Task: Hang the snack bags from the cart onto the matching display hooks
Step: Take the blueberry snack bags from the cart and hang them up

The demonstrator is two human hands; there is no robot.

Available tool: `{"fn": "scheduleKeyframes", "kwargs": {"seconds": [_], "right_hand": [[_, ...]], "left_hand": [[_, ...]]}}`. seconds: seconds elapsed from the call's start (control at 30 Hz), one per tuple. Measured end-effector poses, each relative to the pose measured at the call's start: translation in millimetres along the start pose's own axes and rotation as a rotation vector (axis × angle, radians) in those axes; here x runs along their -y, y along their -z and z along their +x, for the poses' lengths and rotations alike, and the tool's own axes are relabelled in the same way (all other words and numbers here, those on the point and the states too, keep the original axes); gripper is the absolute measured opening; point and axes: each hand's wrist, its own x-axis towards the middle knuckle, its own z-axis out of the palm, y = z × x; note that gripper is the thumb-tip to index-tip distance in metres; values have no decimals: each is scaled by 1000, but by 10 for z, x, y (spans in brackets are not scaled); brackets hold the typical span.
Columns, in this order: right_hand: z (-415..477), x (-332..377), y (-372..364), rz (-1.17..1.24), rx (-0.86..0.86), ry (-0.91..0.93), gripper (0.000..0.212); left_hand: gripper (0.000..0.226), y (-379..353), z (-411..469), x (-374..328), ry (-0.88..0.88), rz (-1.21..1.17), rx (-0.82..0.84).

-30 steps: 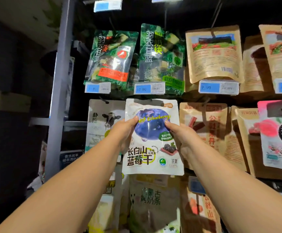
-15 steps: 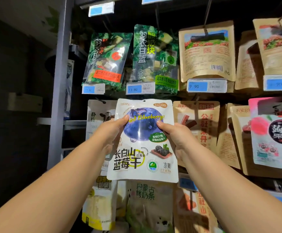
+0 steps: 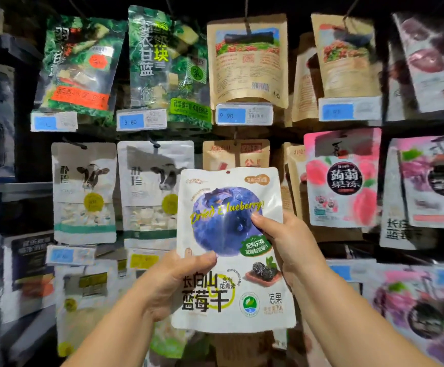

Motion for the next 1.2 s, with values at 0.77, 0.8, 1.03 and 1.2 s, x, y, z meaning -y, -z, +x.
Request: {"fn": "scheduleKeyframes", "kwargs": {"seconds": [0.77, 0.8, 1.03, 1.2], "right_hand": [[-2607, 691, 3380, -252, -959, -42, 22], [-2738, 710, 3459, -250, -1013, -46, 21], [-3695, 814, 4189, -306, -1289, -107, 30], [-4215, 660, 4735, -332, -1385, -249, 25]], "left_hand": [[45, -3924, 449, 2187, 307, -73, 913], [37, -4076, 379, 2283, 334, -57, 944], [39, -5115, -173, 3016, 498, 34, 1127], [21, -5495, -451, 3575, 583, 133, 1145]]}}
